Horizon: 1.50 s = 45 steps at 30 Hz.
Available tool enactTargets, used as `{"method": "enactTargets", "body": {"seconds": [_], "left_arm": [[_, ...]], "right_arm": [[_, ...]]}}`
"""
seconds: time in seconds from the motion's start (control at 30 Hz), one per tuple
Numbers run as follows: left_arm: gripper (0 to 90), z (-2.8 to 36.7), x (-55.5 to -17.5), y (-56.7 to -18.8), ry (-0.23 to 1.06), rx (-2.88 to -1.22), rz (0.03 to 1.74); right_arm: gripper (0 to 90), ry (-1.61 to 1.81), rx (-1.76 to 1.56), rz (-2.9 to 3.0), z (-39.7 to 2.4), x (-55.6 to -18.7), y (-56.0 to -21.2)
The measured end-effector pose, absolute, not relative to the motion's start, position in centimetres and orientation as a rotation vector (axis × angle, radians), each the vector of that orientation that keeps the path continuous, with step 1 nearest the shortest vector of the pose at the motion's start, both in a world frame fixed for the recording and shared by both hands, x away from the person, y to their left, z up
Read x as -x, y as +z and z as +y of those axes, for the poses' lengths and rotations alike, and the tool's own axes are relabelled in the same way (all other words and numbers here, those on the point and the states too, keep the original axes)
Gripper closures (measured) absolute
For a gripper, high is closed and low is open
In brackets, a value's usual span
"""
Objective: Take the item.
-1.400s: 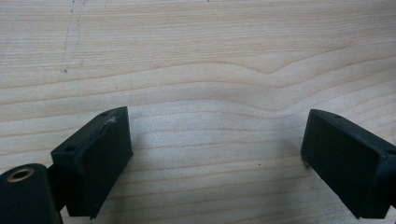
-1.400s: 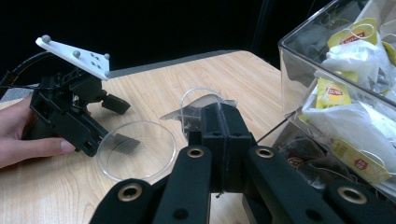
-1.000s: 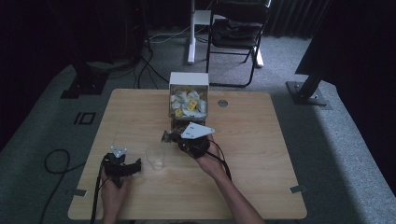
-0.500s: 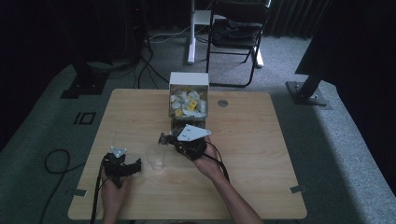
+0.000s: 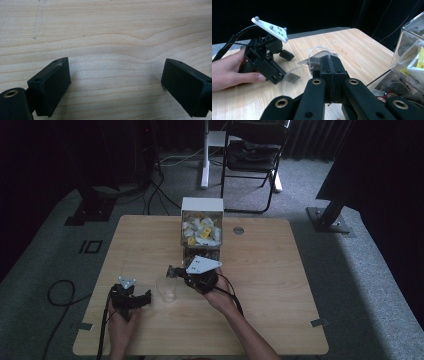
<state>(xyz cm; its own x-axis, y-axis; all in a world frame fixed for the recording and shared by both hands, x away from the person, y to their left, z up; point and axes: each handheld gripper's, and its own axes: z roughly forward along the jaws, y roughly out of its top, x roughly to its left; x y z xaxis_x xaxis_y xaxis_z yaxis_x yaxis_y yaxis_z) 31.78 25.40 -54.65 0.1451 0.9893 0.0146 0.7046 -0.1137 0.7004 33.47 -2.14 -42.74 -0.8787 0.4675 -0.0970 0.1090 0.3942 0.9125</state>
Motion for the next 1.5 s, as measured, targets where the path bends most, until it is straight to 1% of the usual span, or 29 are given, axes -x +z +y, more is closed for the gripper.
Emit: {"method": "enactTargets", "body": {"seconds": [0.93,0.97,1.0,1.03,1.07,1.13,1.17,1.2,1.27,1.5], "left_arm": [[9.3,25.4,-31.8,-54.6,0.676,-1.88,1.616],[9.3,25.4,-31.8,-54.6,0.676,-1.881,1.616],[9.3,25.4,-31.8,-54.6,0.676,-1.881,1.616],[9.3,25.4,-31.8,-54.6,0.676,-1.882,1.616],[9.3,25.4,-31.8,-54.6,0.676,-1.88,1.616],[9.3,25.4,-31.8,-54.6,0.676,-1.881,1.616],[9.3,25.4,-31.8,-54.6,0.676,-1.881,1.616],[9.3,25.4,-31.8,-54.6,0.676,-1.881,1.616],[9.3,25.4,-31.8,-54.6,0.676,-1.88,1.616],[9.3,25.4,-31.8,-54.7,0.677,-1.876,1.617]], "right_arm": [[89.6,1.478,-0.466,2.358,-0.4,-32.9,-43.5],[81.7,1.477,-0.477,2.352,-0.3,-32.9,-43.6],[68.7,1.489,-0.489,2.364,-0.3,-33.0,-43.7],[68.7,1.489,-0.489,2.364,-0.3,-33.0,-43.7],[55.5,1.498,-0.494,2.384,-0.2,-33.1,-43.8],[47.6,1.496,-0.493,2.4,-0.2,-33.1,-43.9],[45.7,1.492,-0.494,2.4,-0.2,-33.1,-44.0],[45.7,1.492,-0.494,2.4,-0.2,-33.1,-44.0],[41.4,1.493,-0.493,2.415,-0.1,-33.1,-44.0],[36.7,1.491,-0.473,2.441,0.0,-32.9,-44.3]]}}
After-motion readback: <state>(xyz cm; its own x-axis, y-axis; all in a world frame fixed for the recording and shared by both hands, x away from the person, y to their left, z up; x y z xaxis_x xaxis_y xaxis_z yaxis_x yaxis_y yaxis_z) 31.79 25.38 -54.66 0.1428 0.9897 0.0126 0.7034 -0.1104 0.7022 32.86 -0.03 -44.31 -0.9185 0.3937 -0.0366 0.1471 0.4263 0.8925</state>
